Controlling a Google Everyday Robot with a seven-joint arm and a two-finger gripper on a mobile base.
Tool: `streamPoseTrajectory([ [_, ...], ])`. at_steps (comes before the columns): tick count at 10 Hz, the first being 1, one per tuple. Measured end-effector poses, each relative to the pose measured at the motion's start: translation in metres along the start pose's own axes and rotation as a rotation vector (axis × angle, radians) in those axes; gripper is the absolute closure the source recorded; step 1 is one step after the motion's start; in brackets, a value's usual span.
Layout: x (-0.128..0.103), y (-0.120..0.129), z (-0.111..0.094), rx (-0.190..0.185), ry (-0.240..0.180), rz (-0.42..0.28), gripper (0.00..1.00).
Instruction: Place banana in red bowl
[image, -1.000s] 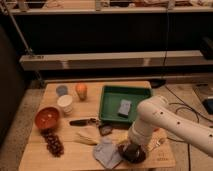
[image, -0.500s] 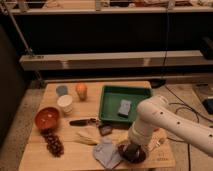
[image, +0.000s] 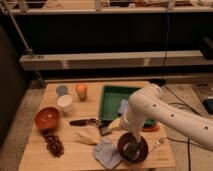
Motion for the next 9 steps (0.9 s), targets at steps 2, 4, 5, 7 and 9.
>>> streamPoseTrajectory([
  [2, 0.014, -0.057, -0.009, 0.034, 0.078, -0.077, 0.20],
  [4, 0.014, -0.098, -0.009, 0.074, 0.127, -0.160, 0.20],
  [5, 0.017, -0.094, -0.009, 0.070, 0.134, -0.158, 0.20],
  [7, 0.016, -0.094, -0.009, 0.069, 0.131, -0.159, 0.20],
  [9, 0.013, -0.096, -0.006, 0.066, 0.115, -0.197, 0.20],
])
